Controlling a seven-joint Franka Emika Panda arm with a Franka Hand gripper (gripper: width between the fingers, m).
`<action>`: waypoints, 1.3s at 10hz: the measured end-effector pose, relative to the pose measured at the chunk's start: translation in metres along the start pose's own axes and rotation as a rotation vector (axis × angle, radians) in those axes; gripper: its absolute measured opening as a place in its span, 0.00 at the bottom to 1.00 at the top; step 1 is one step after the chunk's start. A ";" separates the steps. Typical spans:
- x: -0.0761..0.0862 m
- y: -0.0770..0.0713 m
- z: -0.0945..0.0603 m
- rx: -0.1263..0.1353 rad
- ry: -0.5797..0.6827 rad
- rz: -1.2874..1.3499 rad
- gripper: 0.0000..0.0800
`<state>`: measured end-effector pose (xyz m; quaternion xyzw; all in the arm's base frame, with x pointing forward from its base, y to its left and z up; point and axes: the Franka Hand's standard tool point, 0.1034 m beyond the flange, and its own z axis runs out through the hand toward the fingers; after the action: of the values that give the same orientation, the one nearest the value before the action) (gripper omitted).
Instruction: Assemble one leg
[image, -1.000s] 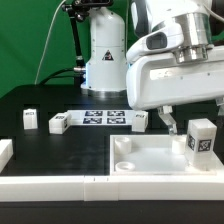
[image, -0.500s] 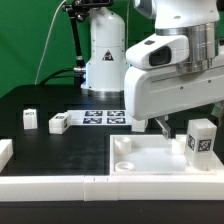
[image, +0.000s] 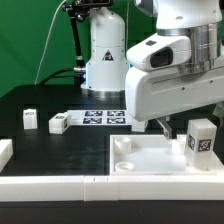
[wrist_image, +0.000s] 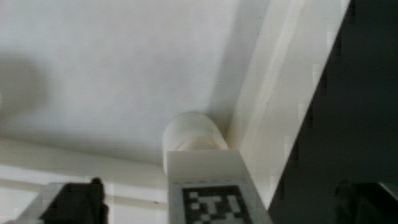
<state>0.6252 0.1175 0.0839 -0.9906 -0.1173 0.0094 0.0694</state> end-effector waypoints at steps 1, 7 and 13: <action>0.006 0.003 0.000 -0.002 0.008 0.015 0.81; 0.017 0.001 0.000 0.001 0.021 0.059 0.65; 0.017 0.005 0.000 -0.002 0.022 0.082 0.37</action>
Offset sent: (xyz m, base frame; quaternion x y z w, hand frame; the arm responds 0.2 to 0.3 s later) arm 0.0199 -0.0001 0.0020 -0.0093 0.0002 0.0555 0.9984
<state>0.6424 0.1163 0.0835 -0.9947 -0.0758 0.0013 0.0693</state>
